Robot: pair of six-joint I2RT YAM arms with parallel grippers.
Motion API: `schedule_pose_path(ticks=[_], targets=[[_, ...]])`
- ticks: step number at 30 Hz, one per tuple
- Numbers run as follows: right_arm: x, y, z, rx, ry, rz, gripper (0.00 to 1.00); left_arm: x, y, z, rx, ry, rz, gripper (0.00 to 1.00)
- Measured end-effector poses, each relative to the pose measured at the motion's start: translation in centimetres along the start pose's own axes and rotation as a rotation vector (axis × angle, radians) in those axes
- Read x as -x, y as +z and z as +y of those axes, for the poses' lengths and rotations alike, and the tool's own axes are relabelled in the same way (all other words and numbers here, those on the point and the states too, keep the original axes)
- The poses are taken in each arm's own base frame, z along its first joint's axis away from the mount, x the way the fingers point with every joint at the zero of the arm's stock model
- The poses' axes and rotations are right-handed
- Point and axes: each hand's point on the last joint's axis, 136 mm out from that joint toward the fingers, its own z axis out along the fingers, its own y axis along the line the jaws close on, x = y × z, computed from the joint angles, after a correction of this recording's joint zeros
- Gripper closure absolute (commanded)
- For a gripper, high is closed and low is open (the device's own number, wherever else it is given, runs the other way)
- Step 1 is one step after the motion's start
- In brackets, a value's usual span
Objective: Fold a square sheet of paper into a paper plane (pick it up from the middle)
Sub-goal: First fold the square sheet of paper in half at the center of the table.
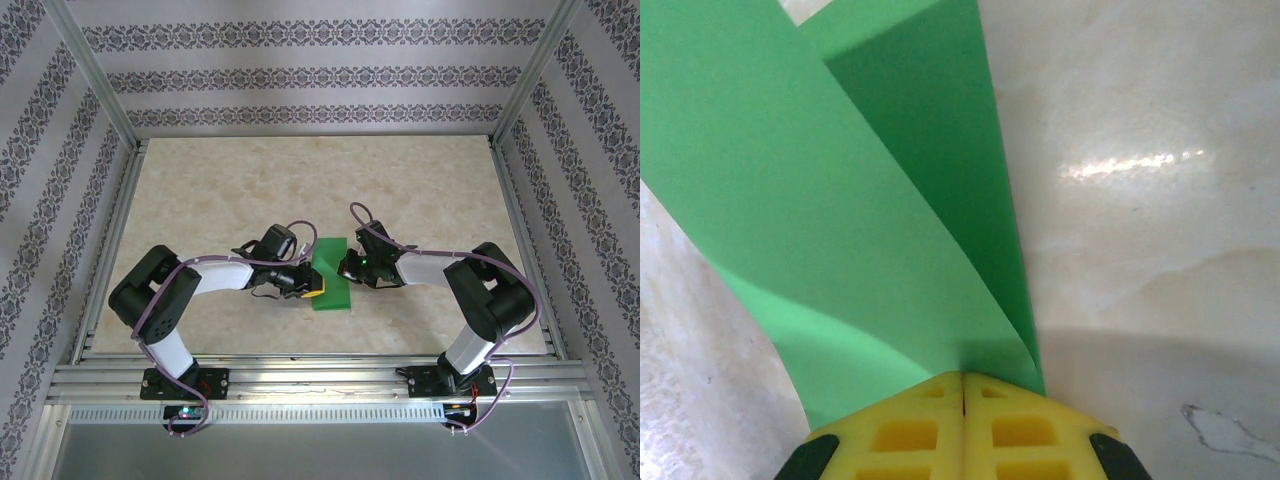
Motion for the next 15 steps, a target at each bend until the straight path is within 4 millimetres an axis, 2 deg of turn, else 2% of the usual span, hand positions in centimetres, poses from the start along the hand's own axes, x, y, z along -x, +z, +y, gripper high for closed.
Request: schedule_pose_path(ticks=[4, 9, 15], targets=[[0.0, 0.0, 0.0, 0.0, 0.0, 0.0, 1.0, -0.7, 0.4, 0.6, 0.008, -0.003, 0.018, 0.84], [0.0, 0.0, 0.0, 0.0, -0.001, -0.001, 1.0, -2.2, 0.9, 2.9, 0.051, -0.013, 0.05, 0.84], [0.0, 0.0, 0.0, 0.002, -0.003, -0.006, 1.0, -2.4, 0.6, 3.1, 0.073, 0.033, 0.049, 0.84]])
